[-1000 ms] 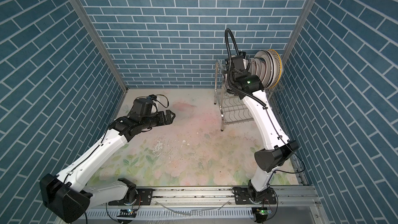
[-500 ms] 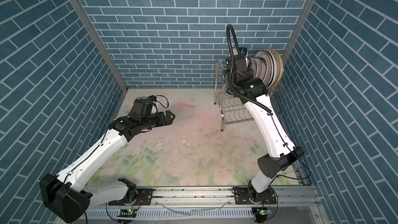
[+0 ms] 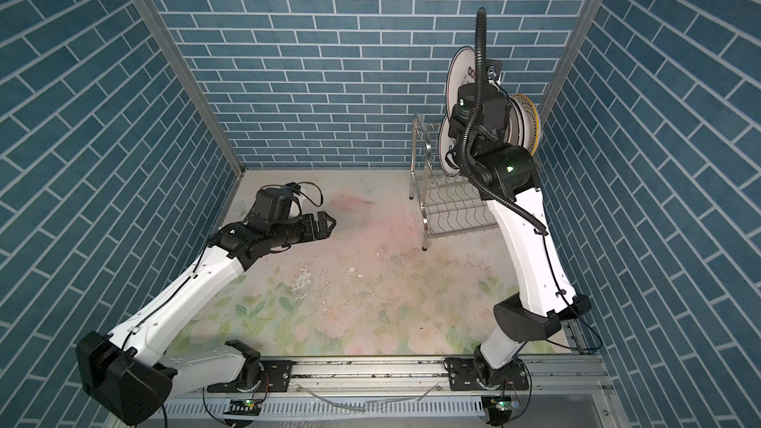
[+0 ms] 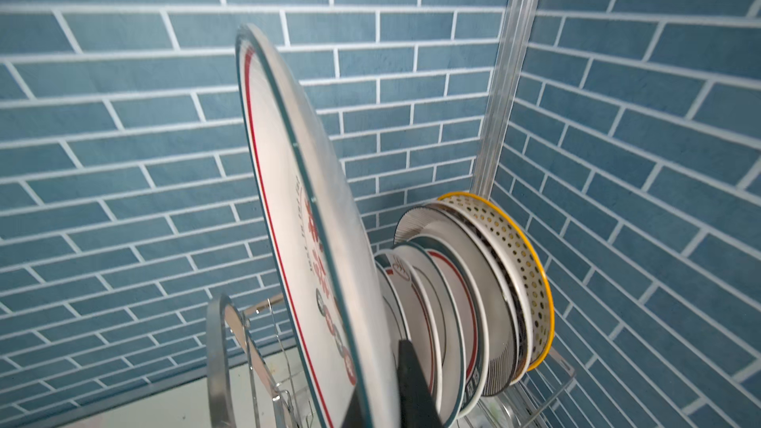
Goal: Unload the plates from the dish rack
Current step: Pick up the plate from the dish rack, then place a plate at the top-left of the table.
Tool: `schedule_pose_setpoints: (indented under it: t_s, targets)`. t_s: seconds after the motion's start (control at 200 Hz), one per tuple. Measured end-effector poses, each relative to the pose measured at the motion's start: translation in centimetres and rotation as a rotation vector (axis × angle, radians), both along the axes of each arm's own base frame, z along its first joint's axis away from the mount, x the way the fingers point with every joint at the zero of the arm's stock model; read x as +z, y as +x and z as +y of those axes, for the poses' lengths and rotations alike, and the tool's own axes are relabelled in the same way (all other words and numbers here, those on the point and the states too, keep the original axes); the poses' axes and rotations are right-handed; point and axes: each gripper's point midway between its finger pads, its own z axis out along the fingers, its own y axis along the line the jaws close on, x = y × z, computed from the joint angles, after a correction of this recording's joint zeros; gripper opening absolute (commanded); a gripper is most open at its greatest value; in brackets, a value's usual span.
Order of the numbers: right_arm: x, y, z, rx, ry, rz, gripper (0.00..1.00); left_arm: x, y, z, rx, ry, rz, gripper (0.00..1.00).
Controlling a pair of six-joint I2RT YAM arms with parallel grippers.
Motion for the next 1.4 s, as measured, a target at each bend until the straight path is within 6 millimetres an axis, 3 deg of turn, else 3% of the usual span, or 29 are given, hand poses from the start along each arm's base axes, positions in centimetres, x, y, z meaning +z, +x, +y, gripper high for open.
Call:
schedule_pose_setpoints:
  t_s: [0.205,0.3,0.395,0.605,0.755,1.02,1.19,1.4]
  targets:
    - [2.0,-3.0,-1.9,-0.003,0.008,-0.044,0.00,2.6,0.4,-1.6,-0.047,-0.016,-0.037,0.99]
    - [1.9,-5.8,-3.7,-0.018,0.004,-0.050,0.00,4.3,0.0,-3.4,-0.100,-0.027,-0.075,0.99]
    - [1.0,-8.9,-6.0,-0.044,0.003,-0.052,0.00,4.9,-0.8,-5.2,-0.149,-0.042,-0.094,0.99]
    - [-3.0,-15.0,-10.7,-0.122,0.023,-0.043,0.00,3.1,-1.9,-8.4,-0.218,-0.027,-0.061,0.99]
    - [-7.6,-17.7,-12.6,-0.154,0.065,0.009,0.00,0.9,-2.3,-8.8,-0.213,-0.023,-0.030,0.99]
    - [-21.3,-19.5,-12.7,-0.154,0.092,0.273,0.00,-6.6,-4.0,-7.7,-0.165,-0.012,0.084,0.99]
    - [-28.2,-19.5,-10.0,-0.057,0.148,0.488,0.00,-9.7,-4.9,-7.1,-0.136,-0.012,0.140,0.99]
    - [-34.5,-20.2,-5.2,0.126,0.277,0.702,0.00,-12.0,-6.0,-6.2,-0.126,-0.029,0.134,0.99]
